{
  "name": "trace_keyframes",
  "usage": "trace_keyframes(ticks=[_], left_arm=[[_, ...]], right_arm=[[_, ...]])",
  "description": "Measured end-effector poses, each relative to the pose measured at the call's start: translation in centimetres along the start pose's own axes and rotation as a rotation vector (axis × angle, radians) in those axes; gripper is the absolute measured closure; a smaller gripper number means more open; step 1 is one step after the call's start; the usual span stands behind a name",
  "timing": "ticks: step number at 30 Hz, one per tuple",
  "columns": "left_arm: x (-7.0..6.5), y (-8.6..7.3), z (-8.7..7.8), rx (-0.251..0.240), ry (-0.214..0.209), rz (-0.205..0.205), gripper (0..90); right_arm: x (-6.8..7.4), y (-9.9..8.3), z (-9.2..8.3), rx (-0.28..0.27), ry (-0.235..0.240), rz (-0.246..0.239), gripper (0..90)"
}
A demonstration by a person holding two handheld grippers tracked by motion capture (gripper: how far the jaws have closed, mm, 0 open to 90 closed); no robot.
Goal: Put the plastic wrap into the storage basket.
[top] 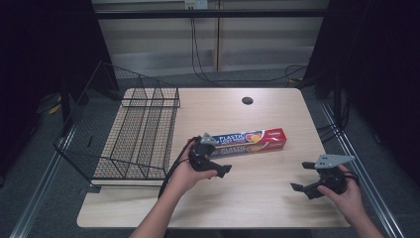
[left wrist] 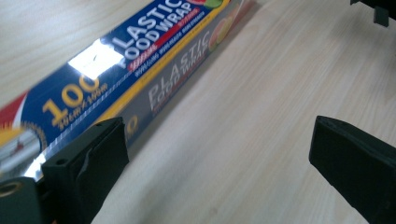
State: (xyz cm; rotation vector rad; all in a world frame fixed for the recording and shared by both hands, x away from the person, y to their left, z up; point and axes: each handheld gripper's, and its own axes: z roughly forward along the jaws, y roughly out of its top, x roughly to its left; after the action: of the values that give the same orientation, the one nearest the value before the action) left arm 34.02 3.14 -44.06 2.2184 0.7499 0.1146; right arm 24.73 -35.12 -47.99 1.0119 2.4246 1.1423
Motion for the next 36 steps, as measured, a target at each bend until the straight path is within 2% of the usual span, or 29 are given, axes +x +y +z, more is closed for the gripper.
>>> trace_keyframes(ticks=[3, 6, 7, 9, 14, 16, 17, 19, 20, 23, 24, 26, 27, 28, 30, 31, 32, 36], left_arm=[[0.4, 1.4, 0.6, -0.008, -0.003, 0.005, 3.8], [1.0, 2.5, 1.3, 0.005, -0.023, 0.015, 5.4], [1.2, 2.9, 1.5, 0.022, -0.022, 0.019, 5.4], [1.5, 3.5, 1.9, 0.022, -0.004, 0.03, 4.9], [2.2, 5.0, 2.6, 0.021, -0.009, 0.053, 4.5], [2.4, 5.3, 3.1, 0.013, -0.02, 0.048, 4.0], [2.6, 5.5, 3.3, 0.025, -0.025, 0.07, 3.3], [2.6, 5.8, 3.7, 0.027, -0.03, 0.078, 2.2], [2.7, 5.8, 4.0, 0.019, -0.031, 0.076, 2.2], [3.1, 5.7, 4.9, 0.048, -0.043, 0.058, 2.3], [3.3, 5.6, 5.2, 0.062, -0.036, 0.074, 2.4], [3.4, 5.4, 5.8, 0.074, -0.022, 0.073, 2.5], [3.5, 5.4, 5.9, 0.09, -0.029, 0.078, 2.5], [3.6, 5.4, 6.1, 0.082, -0.022, 0.083, 2.5], [3.8, 5.4, 6.3, 0.1, -0.017, 0.112, 2.5], [3.8, 5.4, 6.3, 0.1, -0.017, 0.112, 2.6], [3.9, 5.3, 6.7, 0.083, -0.023, 0.074, 2.5], [4.4, 5.2, 7.3, 0.072, -0.021, 0.035, 3.1]], right_arm=[[0.1, 0.1, -0.1, -0.002, -0.004, -0.003, 6.2], [0.1, 0.0, -0.1, -0.004, 0.002, -0.003, 6.2], [0.1, 0.0, -0.1, -0.003, 0.003, -0.006, 6.2], [0.1, 0.0, 0.0, -0.003, 0.004, -0.006, 6.2], [0.2, 0.1, 0.0, -0.002, 0.014, -0.008, 6.2], [0.2, 0.1, 0.1, 0.003, 0.011, -0.006, 6.3], [0.2, 0.1, 0.1, 0.004, 0.012, -0.009, 6.4], [0.2, 0.1, 0.1, 0.005, 0.014, -0.007, 6.5], [0.2, 0.1, 0.1, 0.006, 0.017, -0.008, 6.5], [0.1, 0.1, 0.2, 0.006, 0.019, -0.008, 6.5], [0.1, 0.1, 0.2, 0.006, 0.02, -0.009, 6.5], [0.1, 0.1, 0.2, 0.007, 0.017, -0.008, 6.5], [0.1, 0.1, 0.2, 0.008, 0.019, -0.008, 6.5], [0.1, 0.1, 0.2, 0.008, 0.02, -0.01, 6.6], [0.2, 0.1, 0.2, 0.01, 0.021, -0.01, 6.7], [0.2, 0.1, 0.2, 0.01, 0.021, -0.009, 6.6], [0.1, 0.1, 0.2, 0.009, 0.022, -0.008, 6.6], [0.1, 0.1, 0.3, 0.009, 0.025, -0.008, 6.6]])
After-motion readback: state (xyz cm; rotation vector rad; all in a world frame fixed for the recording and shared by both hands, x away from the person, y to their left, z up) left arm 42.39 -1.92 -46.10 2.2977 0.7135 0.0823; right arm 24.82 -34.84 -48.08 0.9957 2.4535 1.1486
